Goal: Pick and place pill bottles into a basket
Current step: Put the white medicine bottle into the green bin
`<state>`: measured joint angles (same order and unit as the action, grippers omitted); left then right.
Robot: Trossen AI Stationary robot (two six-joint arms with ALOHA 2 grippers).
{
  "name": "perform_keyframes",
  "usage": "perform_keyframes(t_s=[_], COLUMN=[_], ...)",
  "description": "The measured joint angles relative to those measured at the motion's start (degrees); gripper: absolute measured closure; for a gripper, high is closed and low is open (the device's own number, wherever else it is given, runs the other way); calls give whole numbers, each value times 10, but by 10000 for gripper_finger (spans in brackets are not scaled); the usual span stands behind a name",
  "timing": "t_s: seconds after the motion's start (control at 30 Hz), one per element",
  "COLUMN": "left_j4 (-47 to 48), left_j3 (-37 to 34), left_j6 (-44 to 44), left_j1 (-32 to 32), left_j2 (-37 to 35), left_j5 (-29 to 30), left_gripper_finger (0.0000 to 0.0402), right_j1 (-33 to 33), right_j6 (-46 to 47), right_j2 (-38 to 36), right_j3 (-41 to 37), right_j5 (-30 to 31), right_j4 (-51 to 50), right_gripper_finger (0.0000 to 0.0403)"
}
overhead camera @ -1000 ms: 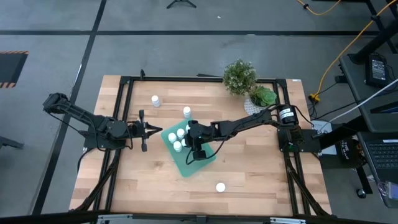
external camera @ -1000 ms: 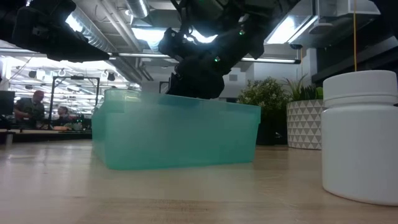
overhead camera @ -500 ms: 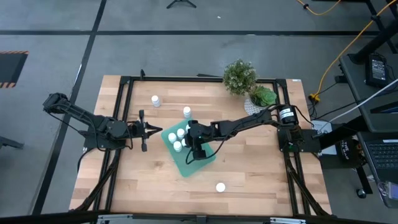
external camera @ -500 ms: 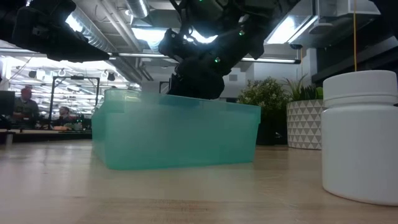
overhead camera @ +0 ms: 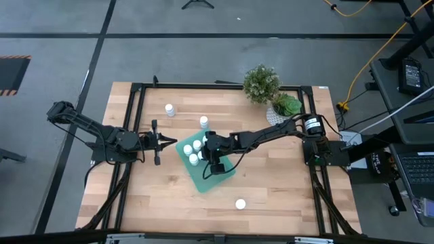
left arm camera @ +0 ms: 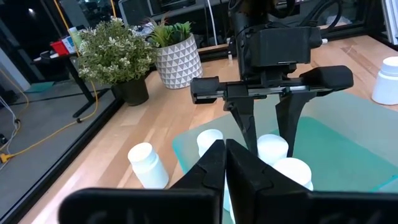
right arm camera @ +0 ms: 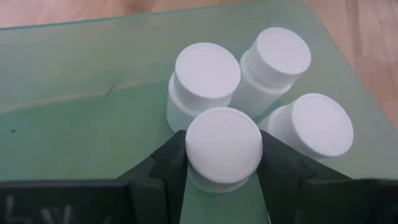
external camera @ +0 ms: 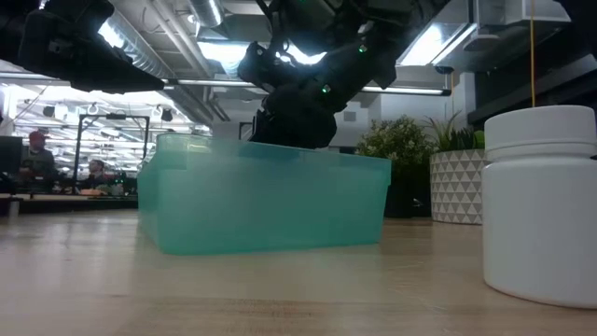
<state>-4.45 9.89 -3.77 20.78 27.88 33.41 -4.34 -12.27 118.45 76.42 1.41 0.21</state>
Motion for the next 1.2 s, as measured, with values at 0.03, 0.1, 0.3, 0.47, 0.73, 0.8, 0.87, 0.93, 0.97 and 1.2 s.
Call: perform_keyframes(t_s=[0.03,0.1,0.3,0.47,0.73,0.8,0.87,0.93,0.97,1.2], left_j4=[0,0,0,0,0,0,0,0,0,0], left_j3=[0,0,0,0,0,0,0,0,0,0], left_j6=[0,0,0,0,0,0,0,0,0,0], left_j1=[0,0,0,0,0,0,0,0,0,0], left_j2=[0,0,0,0,0,0,0,0,0,0], left_j5=[0,0,0,0,0,0,0,0,0,0], left_gripper_finger=[395,397,395,394,396,394,394,395,396,395], right_j1=[0,0,0,0,0,0,0,0,0,0], right_j6=[0,0,1,0,0,0,-1,-1,-2,-13], right_j2=[0,0,0,0,-17,-24,-34,-42,-48,-111], right_j3=[0,0,-2,-2,-1,0,2,10,13,27], right_j5=[0,0,0,0,0,0,0,0,0,0], right_j4=[0,0,-7,-3,0,3,-11,-34,-49,-122], right_gripper_finger=[250,237,163,129,123,123,122,122,122,135])
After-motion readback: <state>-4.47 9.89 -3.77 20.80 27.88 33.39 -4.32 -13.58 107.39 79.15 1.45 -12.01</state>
